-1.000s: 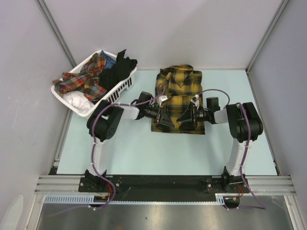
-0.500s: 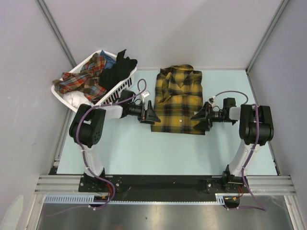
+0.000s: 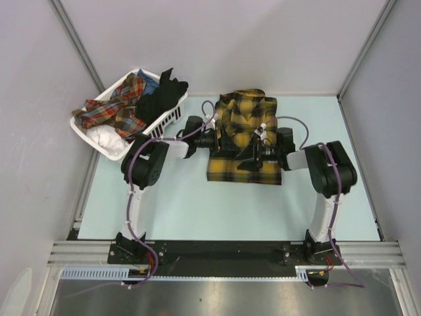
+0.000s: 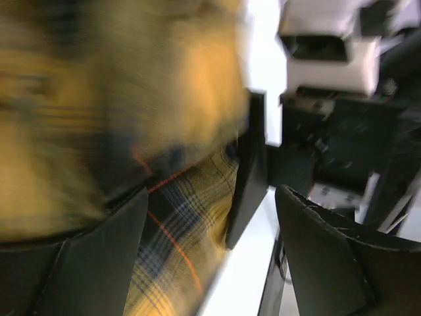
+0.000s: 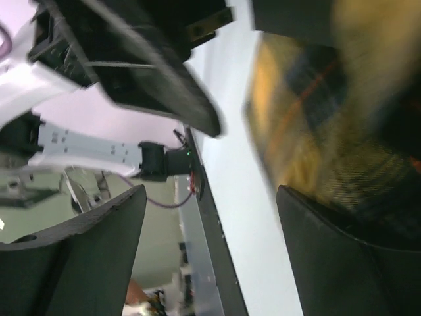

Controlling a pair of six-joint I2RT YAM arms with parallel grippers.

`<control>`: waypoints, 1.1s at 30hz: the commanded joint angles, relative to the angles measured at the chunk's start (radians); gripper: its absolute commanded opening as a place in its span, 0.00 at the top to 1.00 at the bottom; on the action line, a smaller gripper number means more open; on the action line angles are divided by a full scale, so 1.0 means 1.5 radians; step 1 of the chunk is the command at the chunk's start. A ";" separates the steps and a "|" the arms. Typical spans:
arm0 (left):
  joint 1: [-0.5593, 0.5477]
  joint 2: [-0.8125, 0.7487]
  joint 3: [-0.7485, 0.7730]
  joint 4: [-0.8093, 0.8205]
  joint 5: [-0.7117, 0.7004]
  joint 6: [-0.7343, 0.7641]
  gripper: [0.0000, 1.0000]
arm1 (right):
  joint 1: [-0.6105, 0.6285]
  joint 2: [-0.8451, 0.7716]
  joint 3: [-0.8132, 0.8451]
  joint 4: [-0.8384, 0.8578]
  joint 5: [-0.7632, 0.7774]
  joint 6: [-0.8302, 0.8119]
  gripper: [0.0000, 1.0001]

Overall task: Fold and stack the long sleeve shirts
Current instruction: Fold the shirt

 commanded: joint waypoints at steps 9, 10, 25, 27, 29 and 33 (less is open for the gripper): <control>0.053 0.099 0.143 0.054 -0.104 -0.038 0.13 | -0.030 0.159 -0.012 -0.083 0.092 -0.034 0.19; 0.062 0.106 0.160 0.031 -0.111 -0.027 0.12 | -0.032 0.162 -0.011 -0.099 0.093 -0.054 0.19; 0.069 -0.002 0.226 -0.020 0.022 0.142 0.13 | -0.024 0.045 0.053 0.009 0.022 0.024 0.20; 0.069 -0.056 0.143 -0.024 0.029 0.149 0.12 | -0.029 0.032 0.077 0.033 0.025 0.056 0.19; 0.069 -0.124 0.088 -0.031 0.042 0.161 0.12 | -0.030 0.038 0.121 0.028 0.029 0.062 0.20; 0.063 -0.194 -0.050 -0.052 0.056 0.201 0.11 | -0.034 0.096 0.162 0.064 0.024 0.097 0.21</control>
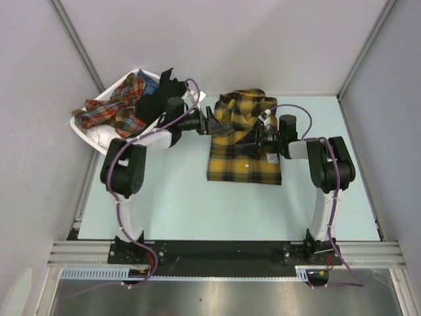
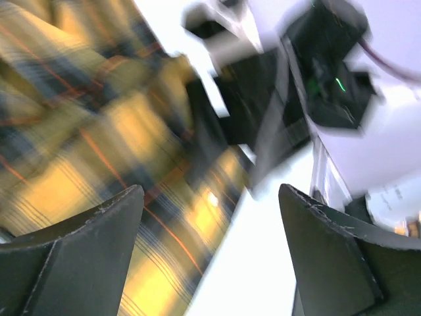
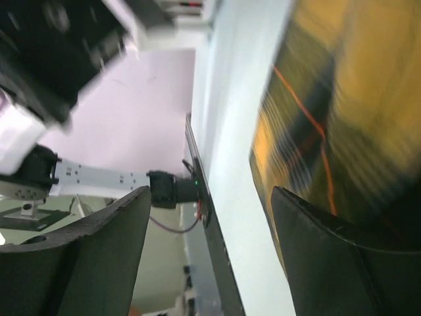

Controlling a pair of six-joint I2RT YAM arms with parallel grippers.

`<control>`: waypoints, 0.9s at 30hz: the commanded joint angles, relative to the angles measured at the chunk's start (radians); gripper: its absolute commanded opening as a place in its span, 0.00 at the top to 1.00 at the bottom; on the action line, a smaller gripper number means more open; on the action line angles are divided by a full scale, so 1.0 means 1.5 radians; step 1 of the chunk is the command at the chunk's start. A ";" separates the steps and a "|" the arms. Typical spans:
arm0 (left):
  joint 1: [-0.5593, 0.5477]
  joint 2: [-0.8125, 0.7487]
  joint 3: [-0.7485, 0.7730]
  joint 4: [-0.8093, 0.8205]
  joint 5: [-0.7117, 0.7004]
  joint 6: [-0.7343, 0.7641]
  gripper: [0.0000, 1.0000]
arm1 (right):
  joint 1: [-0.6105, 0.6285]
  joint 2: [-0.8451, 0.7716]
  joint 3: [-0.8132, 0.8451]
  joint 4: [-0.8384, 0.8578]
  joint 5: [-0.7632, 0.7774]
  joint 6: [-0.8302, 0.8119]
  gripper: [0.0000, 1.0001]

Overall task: Fold and stack the long sleeve shirts
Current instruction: Fold the shirt

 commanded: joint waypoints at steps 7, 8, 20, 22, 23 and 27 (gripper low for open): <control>-0.071 -0.088 -0.134 -0.073 0.070 0.169 0.13 | -0.020 0.152 0.147 -0.001 0.027 0.011 0.25; -0.076 -0.076 -0.136 -0.079 0.068 0.165 0.13 | -0.021 0.167 0.172 -0.039 0.036 -0.020 0.25; -0.054 0.116 -0.033 -0.305 -0.018 0.164 0.21 | -0.055 0.258 0.261 -0.083 0.082 -0.055 0.25; -0.053 0.121 -0.021 -0.342 -0.021 0.183 0.22 | -0.064 0.270 0.292 -0.086 0.091 -0.058 0.25; -0.053 0.122 -0.020 -0.348 -0.027 0.187 0.22 | -0.067 0.283 0.304 -0.081 0.096 -0.061 0.25; -0.053 0.117 -0.015 -0.367 -0.029 0.210 0.23 | -0.090 0.314 0.347 -0.085 0.109 -0.080 0.25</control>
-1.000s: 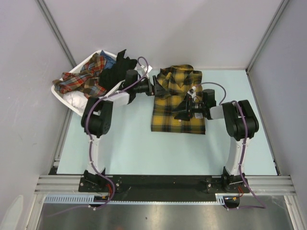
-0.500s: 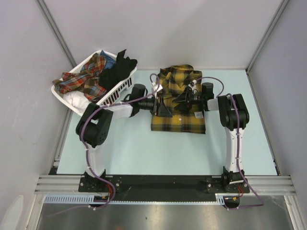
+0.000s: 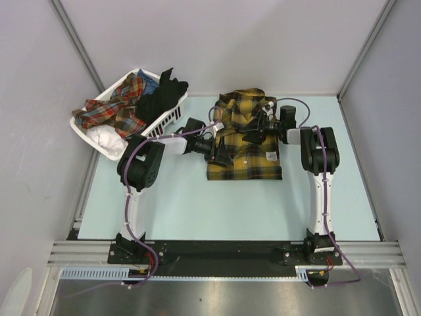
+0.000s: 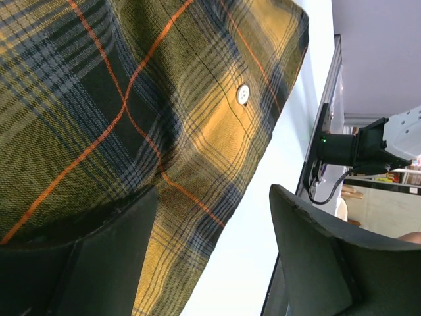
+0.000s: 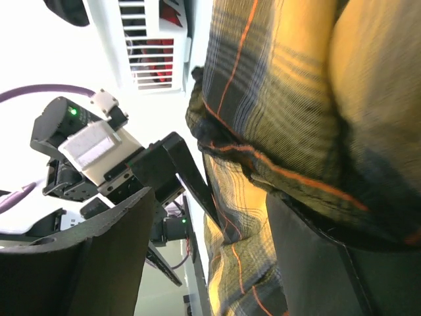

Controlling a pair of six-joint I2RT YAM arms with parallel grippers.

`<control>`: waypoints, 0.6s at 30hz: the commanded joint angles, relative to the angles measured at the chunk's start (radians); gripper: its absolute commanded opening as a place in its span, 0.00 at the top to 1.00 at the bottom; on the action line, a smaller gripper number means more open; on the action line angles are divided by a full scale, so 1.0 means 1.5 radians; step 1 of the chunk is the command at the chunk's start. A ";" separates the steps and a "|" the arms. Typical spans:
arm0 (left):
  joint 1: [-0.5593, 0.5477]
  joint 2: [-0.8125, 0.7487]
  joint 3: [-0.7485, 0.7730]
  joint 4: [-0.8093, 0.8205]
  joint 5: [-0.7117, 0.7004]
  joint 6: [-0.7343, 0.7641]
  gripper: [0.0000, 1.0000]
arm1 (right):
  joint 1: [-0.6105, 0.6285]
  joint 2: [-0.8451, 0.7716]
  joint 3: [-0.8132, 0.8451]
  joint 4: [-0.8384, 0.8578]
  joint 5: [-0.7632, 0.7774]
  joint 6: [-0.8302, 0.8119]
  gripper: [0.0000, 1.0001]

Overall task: Fold and stack the long sleeve shirts
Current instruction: Fold the shirt

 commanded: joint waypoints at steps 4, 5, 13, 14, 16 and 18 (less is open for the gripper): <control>0.014 0.029 -0.010 -0.096 -0.090 0.068 0.22 | -0.055 0.063 0.058 -0.016 0.104 -0.090 0.24; 0.015 0.031 -0.007 -0.095 -0.087 0.068 0.22 | -0.060 0.062 0.056 -0.015 0.100 -0.098 0.25; 0.014 -0.054 0.007 -0.016 -0.028 0.092 0.17 | -0.067 -0.115 -0.028 0.047 -0.016 -0.018 0.18; 0.014 -0.064 0.017 -0.002 -0.026 0.087 0.16 | -0.067 -0.139 -0.046 0.046 -0.021 -0.013 0.18; 0.012 -0.061 0.054 0.005 -0.018 0.064 0.15 | -0.067 -0.202 -0.112 0.030 -0.028 -0.018 0.18; 0.007 -0.046 0.085 0.013 -0.016 0.041 0.15 | -0.067 -0.232 -0.157 0.017 -0.030 -0.043 0.18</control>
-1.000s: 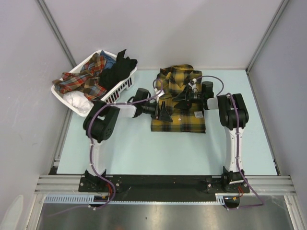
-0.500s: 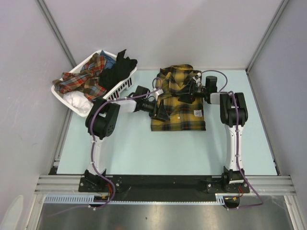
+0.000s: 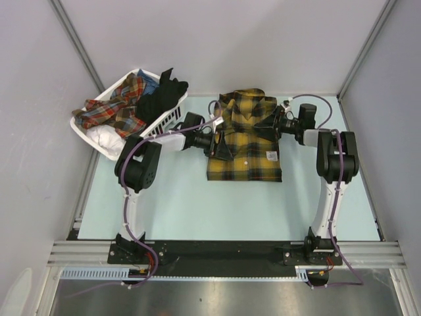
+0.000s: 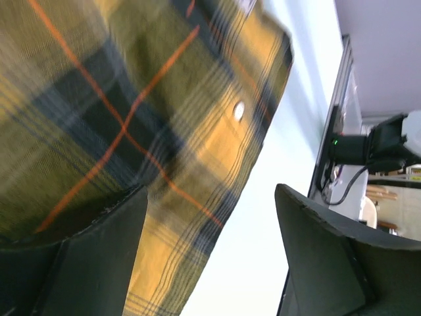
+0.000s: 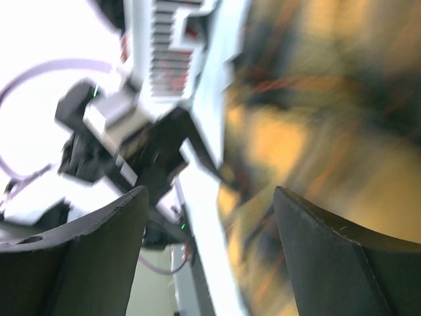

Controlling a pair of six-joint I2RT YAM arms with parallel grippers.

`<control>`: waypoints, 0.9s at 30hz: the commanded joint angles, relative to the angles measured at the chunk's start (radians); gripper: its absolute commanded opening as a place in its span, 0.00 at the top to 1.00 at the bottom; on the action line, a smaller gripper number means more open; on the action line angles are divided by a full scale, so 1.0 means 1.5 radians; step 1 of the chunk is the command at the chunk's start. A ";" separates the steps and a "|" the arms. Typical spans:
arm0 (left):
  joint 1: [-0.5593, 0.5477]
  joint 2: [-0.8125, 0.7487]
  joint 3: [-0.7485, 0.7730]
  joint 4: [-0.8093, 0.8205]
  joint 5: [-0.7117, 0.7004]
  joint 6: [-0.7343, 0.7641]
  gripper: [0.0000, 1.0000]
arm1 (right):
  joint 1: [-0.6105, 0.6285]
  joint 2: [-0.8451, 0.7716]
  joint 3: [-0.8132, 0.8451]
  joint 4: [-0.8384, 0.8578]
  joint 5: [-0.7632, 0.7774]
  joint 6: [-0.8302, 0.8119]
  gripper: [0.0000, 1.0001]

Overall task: Fold and stack the long sleeve shirts
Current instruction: Fold the shirt

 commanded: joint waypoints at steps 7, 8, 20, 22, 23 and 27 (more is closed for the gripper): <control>-0.005 0.005 0.050 0.061 -0.007 -0.056 0.16 | 0.001 -0.147 -0.188 -0.108 -0.041 -0.083 0.19; -0.005 0.006 0.033 0.065 -0.008 -0.060 0.16 | 0.002 -0.155 -0.207 -0.130 -0.043 -0.102 0.19; 0.038 0.032 -0.058 0.017 -0.051 -0.071 0.17 | -0.075 -0.078 -0.236 -0.526 0.016 -0.544 0.20; 0.036 -0.009 -0.062 0.008 -0.034 -0.037 0.16 | -0.081 -0.096 -0.201 -0.558 0.013 -0.552 0.20; 0.032 -0.029 -0.067 0.007 -0.025 -0.014 0.15 | -0.081 -0.107 -0.188 -0.567 0.011 -0.554 0.20; 0.011 -0.108 -0.078 -0.014 0.046 0.019 0.14 | -0.046 -0.179 -0.146 -0.659 -0.047 -0.574 0.19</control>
